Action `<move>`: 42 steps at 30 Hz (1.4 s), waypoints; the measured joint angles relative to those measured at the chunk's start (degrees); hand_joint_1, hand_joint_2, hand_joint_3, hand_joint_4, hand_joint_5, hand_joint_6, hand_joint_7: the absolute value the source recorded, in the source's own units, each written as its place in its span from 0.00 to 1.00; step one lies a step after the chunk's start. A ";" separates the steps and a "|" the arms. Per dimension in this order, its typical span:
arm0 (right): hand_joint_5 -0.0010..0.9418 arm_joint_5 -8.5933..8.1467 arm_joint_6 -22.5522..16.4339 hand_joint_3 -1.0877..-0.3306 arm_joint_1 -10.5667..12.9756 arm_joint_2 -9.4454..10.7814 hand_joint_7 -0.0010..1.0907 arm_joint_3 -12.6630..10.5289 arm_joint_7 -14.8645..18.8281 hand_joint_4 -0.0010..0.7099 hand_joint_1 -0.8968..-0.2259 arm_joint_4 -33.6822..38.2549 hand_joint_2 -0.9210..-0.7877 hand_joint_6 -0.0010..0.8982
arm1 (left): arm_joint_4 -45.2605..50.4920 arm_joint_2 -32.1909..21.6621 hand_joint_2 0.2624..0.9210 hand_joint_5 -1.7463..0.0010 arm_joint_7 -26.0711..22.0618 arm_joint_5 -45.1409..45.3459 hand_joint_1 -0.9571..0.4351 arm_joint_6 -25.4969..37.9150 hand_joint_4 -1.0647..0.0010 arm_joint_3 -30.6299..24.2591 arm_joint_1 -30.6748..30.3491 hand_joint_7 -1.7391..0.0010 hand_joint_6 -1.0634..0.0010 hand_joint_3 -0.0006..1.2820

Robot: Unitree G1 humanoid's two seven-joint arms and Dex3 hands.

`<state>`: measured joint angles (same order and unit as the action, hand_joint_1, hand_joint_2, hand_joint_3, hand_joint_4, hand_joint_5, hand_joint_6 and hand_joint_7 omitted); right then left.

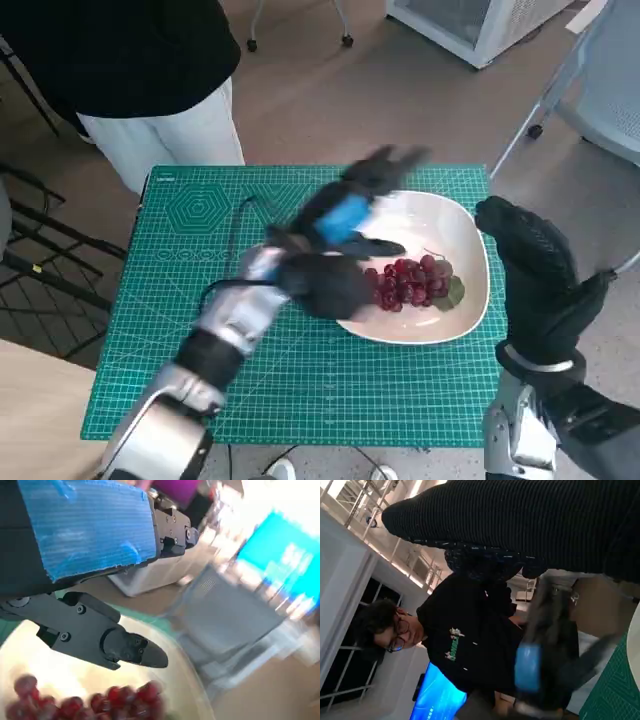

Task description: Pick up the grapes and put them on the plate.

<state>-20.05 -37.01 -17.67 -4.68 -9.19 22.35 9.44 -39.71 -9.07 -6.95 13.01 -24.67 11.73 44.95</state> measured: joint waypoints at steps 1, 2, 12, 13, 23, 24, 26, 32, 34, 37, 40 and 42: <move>0.01 0.00 -0.01 0.71 0.00 0.03 0.47 0.03 0.00 0.47 0.70 0.01 0.00 0.09 | 0.35 -0.17 1.00 1.00 -0.68 -1.75 0.34 -1.58 0.97 -1.01 -1.10 0.99 0.88 0.22; 0.01 0.00 -0.01 0.71 0.00 0.06 0.47 0.06 0.00 0.47 0.70 0.02 0.00 0.09 | 0.61 -0.30 1.00 1.00 -1.43 -3.45 0.34 -3.29 0.98 -1.96 -2.17 1.00 0.89 0.24; 0.01 0.08 -0.26 0.73 -0.37 0.58 0.41 0.46 0.00 0.49 0.69 1.12 0.00 0.13 | 0.72 0.52 1.00 1.00 -14.64 -22.23 0.30 -15.18 1.00 -10.12 -10.64 0.99 0.92 0.30; 0.01 0.10 -0.35 0.73 -0.46 0.59 0.40 0.48 0.00 0.49 0.69 1.31 0.00 0.14 | 0.70 0.65 1.00 1.00 -15.93 -23.80 0.29 -15.69 0.99 -10.86 -11.17 0.99 0.91 0.31; 0.01 0.12 -0.91 0.75 -1.36 0.64 0.35 0.80 0.14 0.50 0.67 2.55 0.00 0.16 | 2.01 0.75 1.00 0.99 -25.03 -34.12 0.27 -15.91 0.96 -16.70 -15.56 0.98 0.86 0.32; 0.01 0.11 -0.92 0.75 -1.48 0.63 0.35 0.83 0.21 0.50 0.67 2.67 0.00 0.16 | 2.26 0.73 1.00 0.99 -25.52 -34.58 0.27 -15.65 0.96 -17.10 -15.89 0.98 0.86 0.32; 0.01 0.09 -0.93 0.75 -1.68 0.61 0.35 0.89 0.41 0.50 0.67 2.92 0.00 0.16 | 2.71 0.70 1.00 0.99 -26.35 -35.39 0.27 -14.99 0.96 -17.81 -16.43 0.98 0.85 0.32; 0.01 0.03 -0.96 0.76 -1.95 0.41 0.34 0.92 1.03 0.50 0.66 3.61 0.00 0.17 | 3.90 0.72 1.00 0.99 -27.78 -36.38 0.27 -13.05 0.92 -19.51 -17.74 0.98 0.84 0.32; 0.00 -0.01 -0.96 0.76 -2.01 0.32 0.33 0.92 1.26 0.50 0.66 3.76 0.00 0.17 | 4.31 0.78 1.00 0.98 -27.94 -36.44 0.27 -12.76 0.91 -19.92 -18.13 0.98 0.84 0.32; 0.00 -0.08 -0.96 0.76 -2.18 0.24 0.33 0.89 1.58 0.50 0.66 4.01 0.00 0.17 | 4.85 0.97 1.00 0.98 -28.03 -36.51 0.27 -12.40 0.90 -20.44 -18.63 0.98 0.83 0.31; 0.00 -0.17 -0.96 0.76 -2.33 0.21 0.33 0.88 1.90 0.50 0.65 4.17 0.00 0.18 | 5.73 1.52 1.00 0.98 -28.05 -36.78 0.27 -11.81 0.88 -20.91 -19.20 0.98 0.82 0.31; 0.00 -0.21 -0.96 0.76 -2.39 0.21 0.33 0.87 2.12 0.50 0.65 4.21 0.00 0.18 | 6.35 2.02 1.00 0.98 -28.10 -37.16 0.27 -11.37 0.88 -21.16 -19.59 0.98 0.82 0.30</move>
<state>-20.25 -37.97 -20.06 -4.47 -8.32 24.46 13.65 -33.36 -7.05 -35.05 -24.15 -36.04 -9.43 25.36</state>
